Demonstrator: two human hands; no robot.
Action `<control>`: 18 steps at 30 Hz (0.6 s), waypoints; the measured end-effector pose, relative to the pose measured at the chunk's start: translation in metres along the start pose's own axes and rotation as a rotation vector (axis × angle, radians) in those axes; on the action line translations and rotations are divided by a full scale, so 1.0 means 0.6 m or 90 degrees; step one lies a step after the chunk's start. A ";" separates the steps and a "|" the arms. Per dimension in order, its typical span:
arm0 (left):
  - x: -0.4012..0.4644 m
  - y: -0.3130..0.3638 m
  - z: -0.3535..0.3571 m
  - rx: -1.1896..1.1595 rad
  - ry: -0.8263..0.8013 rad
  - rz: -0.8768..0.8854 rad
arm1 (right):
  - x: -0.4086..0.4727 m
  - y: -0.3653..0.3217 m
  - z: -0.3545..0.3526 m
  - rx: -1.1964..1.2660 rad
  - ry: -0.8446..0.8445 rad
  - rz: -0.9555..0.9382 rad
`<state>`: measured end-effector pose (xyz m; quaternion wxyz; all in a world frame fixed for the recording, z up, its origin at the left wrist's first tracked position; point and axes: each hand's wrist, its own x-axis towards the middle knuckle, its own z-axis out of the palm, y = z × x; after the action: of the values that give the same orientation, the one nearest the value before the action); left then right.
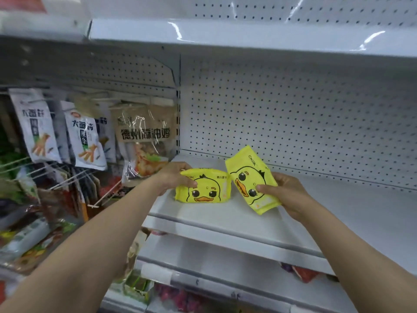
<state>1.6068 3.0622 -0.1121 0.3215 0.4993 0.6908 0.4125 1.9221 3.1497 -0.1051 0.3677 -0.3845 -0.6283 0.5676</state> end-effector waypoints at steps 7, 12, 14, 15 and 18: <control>0.083 -0.014 -0.031 0.096 0.006 0.033 | 0.065 -0.004 -0.009 -0.063 -0.001 -0.038; 0.169 -0.029 -0.055 0.153 0.027 0.076 | 0.126 -0.003 0.001 -0.088 0.029 -0.048; 0.196 -0.029 -0.063 0.162 0.028 0.100 | 0.152 -0.006 0.007 -0.097 0.045 -0.050; 0.211 -0.032 -0.067 0.161 0.028 0.107 | 0.163 -0.007 0.011 -0.101 0.053 -0.054; 0.254 -0.041 -0.078 0.185 0.047 0.152 | 0.193 -0.008 0.023 -0.107 0.078 -0.060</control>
<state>1.5113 3.1922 -0.1180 0.1693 0.6034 0.6905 0.3612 1.8588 3.2479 -0.0983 0.3980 -0.4180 -0.6676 0.4702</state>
